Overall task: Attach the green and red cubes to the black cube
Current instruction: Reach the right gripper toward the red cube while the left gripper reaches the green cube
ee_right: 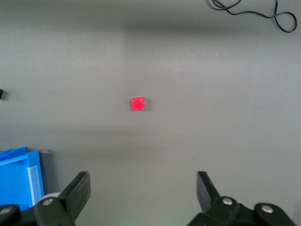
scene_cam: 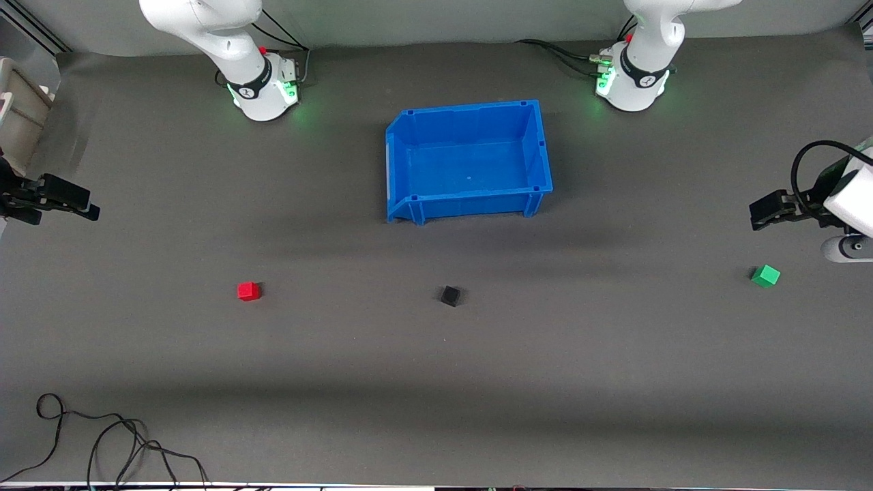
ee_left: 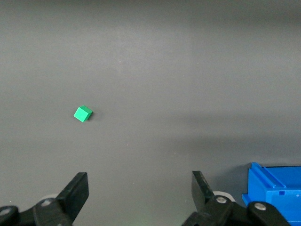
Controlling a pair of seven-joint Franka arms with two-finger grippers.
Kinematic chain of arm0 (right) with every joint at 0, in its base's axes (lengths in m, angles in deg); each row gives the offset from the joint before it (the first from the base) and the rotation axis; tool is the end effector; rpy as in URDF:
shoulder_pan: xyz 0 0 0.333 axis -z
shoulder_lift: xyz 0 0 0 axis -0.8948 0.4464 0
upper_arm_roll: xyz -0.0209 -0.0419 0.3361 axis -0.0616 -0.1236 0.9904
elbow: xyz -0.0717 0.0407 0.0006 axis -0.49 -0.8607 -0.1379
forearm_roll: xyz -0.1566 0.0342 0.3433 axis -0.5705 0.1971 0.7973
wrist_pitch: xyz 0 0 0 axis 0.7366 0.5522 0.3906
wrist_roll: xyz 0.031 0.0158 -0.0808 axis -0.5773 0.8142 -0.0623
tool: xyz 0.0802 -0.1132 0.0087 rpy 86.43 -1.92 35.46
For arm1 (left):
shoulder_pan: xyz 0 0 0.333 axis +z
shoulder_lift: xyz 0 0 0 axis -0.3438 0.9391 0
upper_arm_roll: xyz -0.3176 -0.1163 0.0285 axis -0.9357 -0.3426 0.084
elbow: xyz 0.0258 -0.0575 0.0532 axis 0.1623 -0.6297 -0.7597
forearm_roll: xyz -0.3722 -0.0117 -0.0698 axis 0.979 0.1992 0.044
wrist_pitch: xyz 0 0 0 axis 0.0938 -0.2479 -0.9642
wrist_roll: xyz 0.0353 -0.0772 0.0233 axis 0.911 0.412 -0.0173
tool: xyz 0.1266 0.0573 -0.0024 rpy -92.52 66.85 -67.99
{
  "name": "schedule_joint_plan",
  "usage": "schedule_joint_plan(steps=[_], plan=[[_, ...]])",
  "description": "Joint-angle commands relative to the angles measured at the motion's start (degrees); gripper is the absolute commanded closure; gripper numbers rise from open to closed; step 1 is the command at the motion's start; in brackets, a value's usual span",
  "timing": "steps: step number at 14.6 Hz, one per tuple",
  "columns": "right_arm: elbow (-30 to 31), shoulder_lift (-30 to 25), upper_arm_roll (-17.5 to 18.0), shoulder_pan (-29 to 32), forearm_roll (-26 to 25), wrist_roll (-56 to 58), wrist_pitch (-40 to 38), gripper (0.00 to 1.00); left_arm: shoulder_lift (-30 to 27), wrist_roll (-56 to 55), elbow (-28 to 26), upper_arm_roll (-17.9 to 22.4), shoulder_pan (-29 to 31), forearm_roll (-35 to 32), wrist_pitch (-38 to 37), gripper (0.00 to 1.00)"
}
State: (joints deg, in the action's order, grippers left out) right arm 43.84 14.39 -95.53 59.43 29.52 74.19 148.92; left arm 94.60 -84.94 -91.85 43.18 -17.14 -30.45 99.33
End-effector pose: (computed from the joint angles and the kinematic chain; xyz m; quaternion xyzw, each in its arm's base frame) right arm 0.5668 -0.0339 0.6204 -0.9997 -0.0081 0.0164 0.0140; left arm 0.5846 -0.0174 0.5934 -0.9988 0.0049 0.0318 0.0372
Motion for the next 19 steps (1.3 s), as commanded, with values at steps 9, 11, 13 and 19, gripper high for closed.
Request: schedule_joint_plan(steps=[9,11,13,19], plan=[[-1.1,1.5,-0.2,0.0,0.5,1.1,-0.8,0.0,-1.8,1.7,0.1,0.8,5.2,7.7,-2.3,0.01],[-0.6,2.0,-0.2,-0.1,0.5,1.1,-0.5,0.0,-1.7,1.8,-0.1,1.0,5.4,7.5,-1.7,0.01],[1.6,2.7,-0.2,0.2,0.6,1.1,1.8,0.0,-1.3,0.2,-1.2,0.7,4.7,1.3,1.0,0.0],[18.0,3.1,-0.1,-0.8,0.7,1.2,18.6,0.0,0.7,-13.2,-8.2,1.3,7.6,-2.4,7.7,0.04]])
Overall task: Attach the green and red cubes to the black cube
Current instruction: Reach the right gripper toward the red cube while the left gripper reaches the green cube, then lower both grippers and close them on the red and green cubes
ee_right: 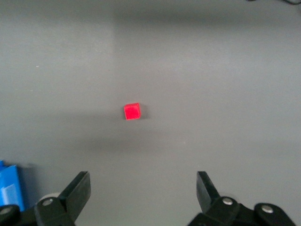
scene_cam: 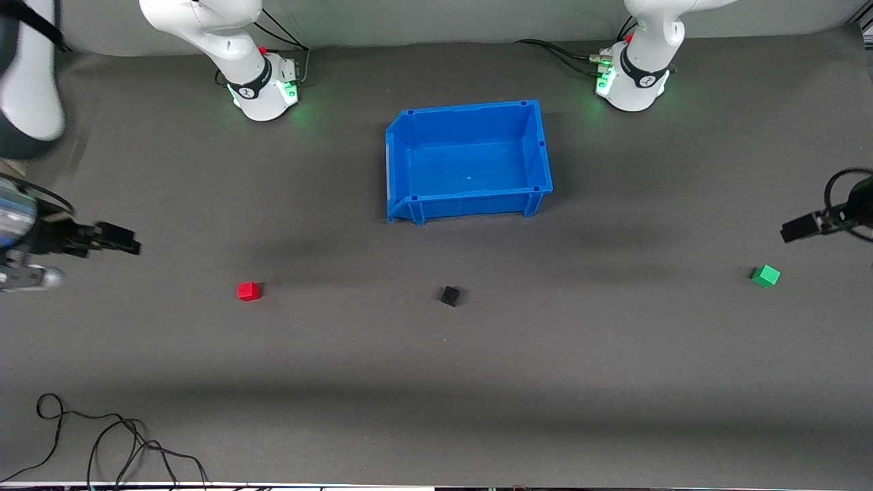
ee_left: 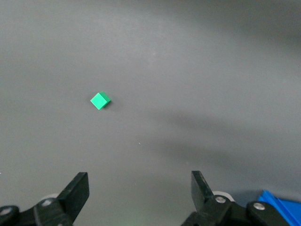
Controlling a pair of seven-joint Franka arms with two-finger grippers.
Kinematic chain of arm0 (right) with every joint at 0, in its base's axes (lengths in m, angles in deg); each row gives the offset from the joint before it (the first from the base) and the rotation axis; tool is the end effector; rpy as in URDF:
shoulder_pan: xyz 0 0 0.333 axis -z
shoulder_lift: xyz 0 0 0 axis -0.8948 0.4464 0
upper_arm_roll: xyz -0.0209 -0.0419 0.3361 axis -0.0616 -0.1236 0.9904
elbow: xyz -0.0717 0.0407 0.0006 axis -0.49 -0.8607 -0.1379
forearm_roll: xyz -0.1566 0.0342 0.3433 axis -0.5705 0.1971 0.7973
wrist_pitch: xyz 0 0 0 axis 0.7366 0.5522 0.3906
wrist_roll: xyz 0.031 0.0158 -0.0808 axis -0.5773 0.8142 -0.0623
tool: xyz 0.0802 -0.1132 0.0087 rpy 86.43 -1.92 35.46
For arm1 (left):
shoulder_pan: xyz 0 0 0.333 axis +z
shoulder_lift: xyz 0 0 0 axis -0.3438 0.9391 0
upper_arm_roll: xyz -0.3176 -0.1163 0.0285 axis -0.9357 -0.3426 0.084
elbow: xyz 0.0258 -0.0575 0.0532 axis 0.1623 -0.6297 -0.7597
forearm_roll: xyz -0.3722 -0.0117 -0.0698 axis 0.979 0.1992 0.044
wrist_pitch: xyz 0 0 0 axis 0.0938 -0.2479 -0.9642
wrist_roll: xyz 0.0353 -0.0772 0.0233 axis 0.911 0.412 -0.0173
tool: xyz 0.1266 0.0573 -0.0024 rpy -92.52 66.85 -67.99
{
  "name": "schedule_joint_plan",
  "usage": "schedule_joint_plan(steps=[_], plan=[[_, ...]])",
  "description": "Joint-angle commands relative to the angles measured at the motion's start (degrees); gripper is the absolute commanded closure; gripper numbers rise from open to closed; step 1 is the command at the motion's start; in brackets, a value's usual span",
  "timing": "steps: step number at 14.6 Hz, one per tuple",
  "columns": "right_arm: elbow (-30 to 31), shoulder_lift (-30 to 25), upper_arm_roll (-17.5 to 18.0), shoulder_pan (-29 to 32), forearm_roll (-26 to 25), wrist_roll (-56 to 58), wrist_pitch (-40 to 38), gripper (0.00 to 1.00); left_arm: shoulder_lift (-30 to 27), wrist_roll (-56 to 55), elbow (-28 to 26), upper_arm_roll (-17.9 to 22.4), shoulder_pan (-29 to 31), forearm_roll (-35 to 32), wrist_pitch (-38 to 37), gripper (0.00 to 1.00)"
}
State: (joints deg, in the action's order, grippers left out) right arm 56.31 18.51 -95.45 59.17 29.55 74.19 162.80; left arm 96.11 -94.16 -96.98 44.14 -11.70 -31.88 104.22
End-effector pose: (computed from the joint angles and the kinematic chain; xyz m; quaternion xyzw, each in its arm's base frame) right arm 0.5970 -0.0330 0.4991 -0.9991 -0.0058 0.0400 0.0106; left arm 0.5941 0.0504 0.5442 -0.9897 -0.1254 0.0451 0.0516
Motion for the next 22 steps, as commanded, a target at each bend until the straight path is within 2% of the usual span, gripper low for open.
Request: schedule_joint_plan(steps=[1,4,7,11,13,16,18,20,22], plan=[[7.3,-0.7,-0.1,-0.6,0.6,1.1,6.9,0.0,0.1,-8.6,-4.1,0.3,4.2,-0.6,4.0,0.04],[9.3,2.5,0.1,-0.7,0.6,1.2,11.5,0.0,1.5,-16.9,-9.1,0.3,9.4,0.0,12.2,0.05],[9.3,5.8,0.2,-2.9,0.6,1.1,14.4,0.0,5.8,-28.4,-9.5,0.4,13.4,0.4,17.1,0.02],[9.3,11.0,0.3,-4.5,0.6,0.8,18.0,0.0,12.3,-41.4,-10.9,0.4,16.5,0.5,21.3,0.03],[9.3,13.8,0.3,-4.7,0.6,0.6,20.7,0.0,13.5,-43.6,-14.6,0.4,16.8,0.6,26.6,0.03],[9.3,17.0,0.4,-5.5,0.9,0.1,24.4,0.0,17.4,-46.1,-15.2,0.4,19.4,0.6,31.7,0.1],[9.3,17.3,0.4,-5.6,1.1,0.1,25.0,0.0,18.9,-47.1,-15.4,0.4,19.5,0.3,34.0,0.1],[9.3,17.5,0.4,-5.6,1.1,0.1,25.4,0.0,21.4,-45.7,-15.6,0.5,18.8,-1.7,36.3,0.11],[9.3,17.8,0.4,-5.6,1.1,0.1,25.7,0.0,22.8,-37.3,-15.7,0.3,19.4,-2.6,36.0,0.11]])
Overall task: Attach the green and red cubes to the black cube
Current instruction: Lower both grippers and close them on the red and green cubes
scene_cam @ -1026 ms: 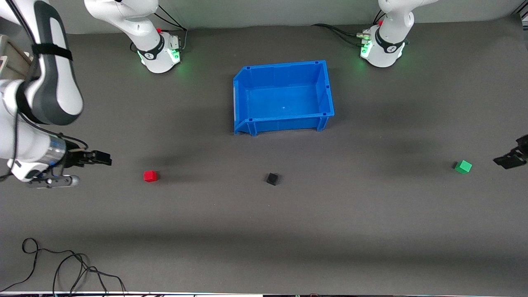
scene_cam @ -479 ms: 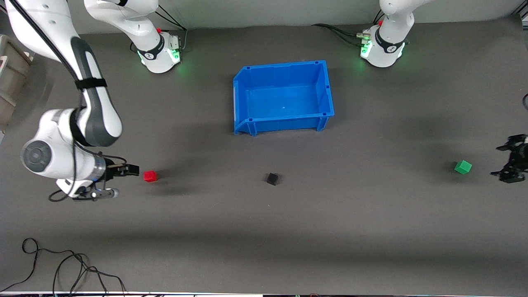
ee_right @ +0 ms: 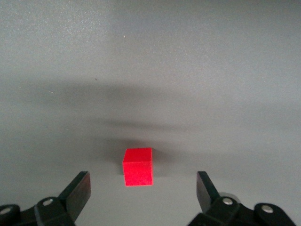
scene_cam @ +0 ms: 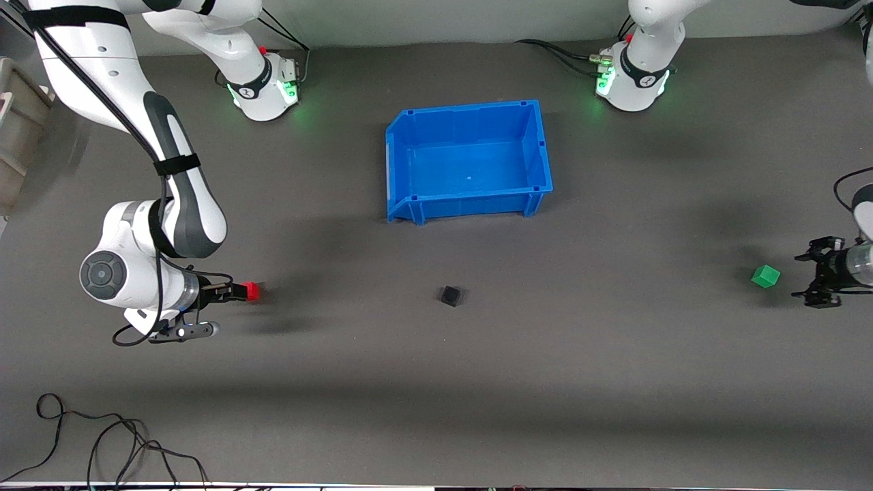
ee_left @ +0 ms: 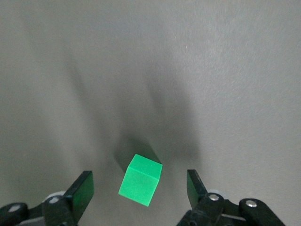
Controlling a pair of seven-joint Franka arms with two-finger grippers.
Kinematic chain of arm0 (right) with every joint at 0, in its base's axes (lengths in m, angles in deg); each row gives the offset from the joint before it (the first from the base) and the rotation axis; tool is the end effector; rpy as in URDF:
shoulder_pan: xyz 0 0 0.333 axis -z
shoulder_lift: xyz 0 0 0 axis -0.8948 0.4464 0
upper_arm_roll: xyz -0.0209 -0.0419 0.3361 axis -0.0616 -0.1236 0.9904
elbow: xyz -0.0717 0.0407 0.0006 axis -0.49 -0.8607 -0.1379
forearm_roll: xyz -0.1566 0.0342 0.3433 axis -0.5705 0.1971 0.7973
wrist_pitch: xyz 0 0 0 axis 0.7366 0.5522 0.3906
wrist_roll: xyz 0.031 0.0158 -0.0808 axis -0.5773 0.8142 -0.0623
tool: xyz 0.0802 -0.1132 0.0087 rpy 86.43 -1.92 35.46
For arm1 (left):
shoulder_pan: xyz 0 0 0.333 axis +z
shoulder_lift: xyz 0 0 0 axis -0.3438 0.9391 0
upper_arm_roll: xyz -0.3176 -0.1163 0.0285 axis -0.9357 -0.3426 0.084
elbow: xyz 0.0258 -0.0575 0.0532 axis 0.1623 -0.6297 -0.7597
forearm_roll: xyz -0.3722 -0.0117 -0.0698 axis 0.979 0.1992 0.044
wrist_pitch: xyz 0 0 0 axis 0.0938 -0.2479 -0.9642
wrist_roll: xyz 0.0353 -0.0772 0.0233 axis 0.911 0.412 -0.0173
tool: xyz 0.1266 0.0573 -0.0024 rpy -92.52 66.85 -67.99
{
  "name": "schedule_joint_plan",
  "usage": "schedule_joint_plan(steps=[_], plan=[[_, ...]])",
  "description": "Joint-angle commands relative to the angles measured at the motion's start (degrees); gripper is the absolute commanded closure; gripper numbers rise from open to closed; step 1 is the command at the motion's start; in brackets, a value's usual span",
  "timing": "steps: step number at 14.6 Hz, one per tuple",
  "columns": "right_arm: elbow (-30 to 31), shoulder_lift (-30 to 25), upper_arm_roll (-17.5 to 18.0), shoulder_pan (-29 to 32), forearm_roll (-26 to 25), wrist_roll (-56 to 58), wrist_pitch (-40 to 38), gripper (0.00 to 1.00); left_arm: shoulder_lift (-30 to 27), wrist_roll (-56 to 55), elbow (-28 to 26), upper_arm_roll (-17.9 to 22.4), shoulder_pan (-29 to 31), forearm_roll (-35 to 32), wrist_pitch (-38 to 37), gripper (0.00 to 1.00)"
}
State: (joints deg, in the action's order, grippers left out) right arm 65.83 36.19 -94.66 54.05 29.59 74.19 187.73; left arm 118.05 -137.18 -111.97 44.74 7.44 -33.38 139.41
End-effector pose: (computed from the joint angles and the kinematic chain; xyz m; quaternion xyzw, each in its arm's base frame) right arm 0.6366 0.0273 0.2667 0.9967 0.0537 -0.0596 0.0133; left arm 0.5936 0.2608 0.2306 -0.8017 -0.5937 0.0520 0.0466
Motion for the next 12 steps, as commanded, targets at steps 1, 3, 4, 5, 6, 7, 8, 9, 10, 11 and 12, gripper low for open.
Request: schedule_joint_plan(steps=[1,3,4,5,6,7,8,9,10,11,12], plan=[[-0.4,0.5,-0.4,-0.5,1.1,0.1,1.1,0.0,1.5,8.4,-0.8,-0.2,0.2,-1.1,0.6,0.11],[-0.4,2.1,-0.4,-0.5,1.1,0.1,3.5,0.0,1.7,9.5,-1.1,-0.2,0.0,-1.1,0.5,0.11],[-0.3,2.9,-0.3,-0.5,1.1,0.1,4.2,0.0,1.6,9.6,-1.1,-0.4,-0.1,-1.1,0.5,0.11],[-0.3,3.6,-0.2,-0.7,1.3,0.1,4.7,0.0,1.8,9.8,-1.2,-0.4,-0.2,-1.1,0.9,0.11],[-0.3,4.3,-0.2,-1.6,2.6,0.0,5.6,0.0,2.0,10.4,-1.7,-0.4,-0.3,-1.1,1.6,0.11],[-0.3,5.1,-0.3,-2.6,4.5,0.0,6.3,0.0,2.3,11.5,-1.9,-0.4,-0.4,-1.1,1.9,0.13],[-0.3,5.9,-0.3,-2.7,5.4,0.0,7.2,0.0,2.6,12.8,-1.8,-0.4,-0.4,-1.3,1.7,0.17],[-0.3,6.7,-0.3,-2.8,5.5,-0.2,8.4,0.0,2.8,14.3,-1.8,-0.3,-0.5,-1.3,1.6,0.27],[-0.2,7.4,-0.3,-3.1,5.5,-0.8,9.5,0.0,3.1,14.8,-1.8,-0.4,-0.6,-1.3,1.7,0.38],[-0.3,7.9,-0.3,-3.7,5.6,-0.9,9.9,0.0,3.2,14.9,-1.6,-0.4,-0.7,-1.3,1.6,0.43],[-0.3,8.0,-0.3,-3.8,5.6,-0.9,10.0,0.0,3.2,15.2,-1.6,-0.4,-0.7,-1.4,1.6,0.43]])
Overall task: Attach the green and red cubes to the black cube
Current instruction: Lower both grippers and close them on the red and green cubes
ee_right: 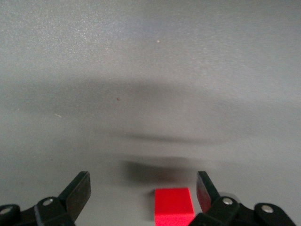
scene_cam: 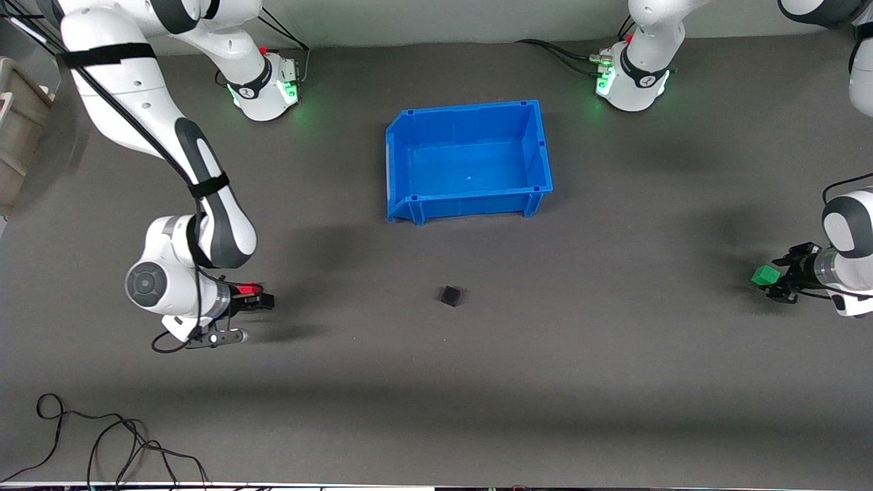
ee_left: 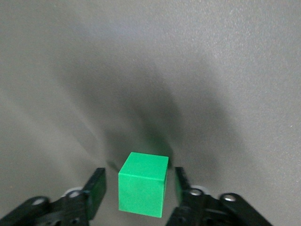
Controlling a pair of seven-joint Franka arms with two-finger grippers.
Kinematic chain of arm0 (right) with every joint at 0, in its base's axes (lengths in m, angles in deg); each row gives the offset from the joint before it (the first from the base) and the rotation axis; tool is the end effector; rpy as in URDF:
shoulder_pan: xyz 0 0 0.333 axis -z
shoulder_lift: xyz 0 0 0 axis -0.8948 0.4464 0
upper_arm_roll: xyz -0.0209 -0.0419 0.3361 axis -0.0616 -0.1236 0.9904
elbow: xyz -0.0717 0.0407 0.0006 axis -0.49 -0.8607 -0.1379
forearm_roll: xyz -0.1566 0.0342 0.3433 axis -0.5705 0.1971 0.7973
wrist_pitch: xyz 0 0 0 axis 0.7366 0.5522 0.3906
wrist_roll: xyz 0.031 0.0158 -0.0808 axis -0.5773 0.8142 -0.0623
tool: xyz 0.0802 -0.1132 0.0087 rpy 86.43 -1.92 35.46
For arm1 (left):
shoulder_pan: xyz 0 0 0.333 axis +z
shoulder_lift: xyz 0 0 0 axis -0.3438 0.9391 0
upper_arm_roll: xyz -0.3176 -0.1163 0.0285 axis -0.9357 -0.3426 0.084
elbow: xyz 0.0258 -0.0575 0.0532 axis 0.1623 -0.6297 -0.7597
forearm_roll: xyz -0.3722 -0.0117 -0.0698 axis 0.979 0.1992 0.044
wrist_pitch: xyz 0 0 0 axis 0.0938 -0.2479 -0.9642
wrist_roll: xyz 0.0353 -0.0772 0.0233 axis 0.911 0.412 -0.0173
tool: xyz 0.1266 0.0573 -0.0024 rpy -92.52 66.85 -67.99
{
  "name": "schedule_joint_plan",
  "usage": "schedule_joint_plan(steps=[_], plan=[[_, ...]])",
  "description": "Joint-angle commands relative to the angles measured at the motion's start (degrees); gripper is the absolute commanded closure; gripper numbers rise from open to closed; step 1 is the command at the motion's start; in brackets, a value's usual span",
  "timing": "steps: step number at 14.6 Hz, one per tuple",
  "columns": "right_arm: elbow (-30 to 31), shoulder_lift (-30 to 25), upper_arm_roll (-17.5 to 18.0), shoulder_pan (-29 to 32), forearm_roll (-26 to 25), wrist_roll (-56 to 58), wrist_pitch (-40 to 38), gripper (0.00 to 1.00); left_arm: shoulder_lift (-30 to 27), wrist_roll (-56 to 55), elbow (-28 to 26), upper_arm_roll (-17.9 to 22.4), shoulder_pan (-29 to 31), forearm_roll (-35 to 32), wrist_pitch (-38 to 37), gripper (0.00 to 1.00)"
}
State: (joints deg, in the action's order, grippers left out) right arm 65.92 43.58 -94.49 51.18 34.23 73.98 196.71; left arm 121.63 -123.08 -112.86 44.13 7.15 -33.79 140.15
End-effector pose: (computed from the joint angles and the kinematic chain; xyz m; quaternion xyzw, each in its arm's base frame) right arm 0.6437 0.0635 0.1950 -0.9977 -0.0517 0.0447 0.0047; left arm 0.5873 0.2469 0.1857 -0.8720 -0.4796 0.0891 0.0405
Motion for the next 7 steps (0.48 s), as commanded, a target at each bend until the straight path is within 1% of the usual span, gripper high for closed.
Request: schedule_joint_plan(steps=[1,4,7], plan=[[-0.3,0.9,-0.6,-0.9,1.0,-0.6,1.4,0.0,-0.4,1.1,-0.7,0.3,-0.4,-0.9,1.0,0.43],[0.3,1.0,-0.6,-0.7,0.9,-0.6,2.0,0.0,-0.3,1.2,-0.7,0.2,-0.4,-0.9,1.1,0.43],[3.1,0.9,-0.7,-0.7,0.9,-0.5,5.6,0.0,0.1,1.1,-0.4,0.2,0.0,-0.9,2.4,0.43]])
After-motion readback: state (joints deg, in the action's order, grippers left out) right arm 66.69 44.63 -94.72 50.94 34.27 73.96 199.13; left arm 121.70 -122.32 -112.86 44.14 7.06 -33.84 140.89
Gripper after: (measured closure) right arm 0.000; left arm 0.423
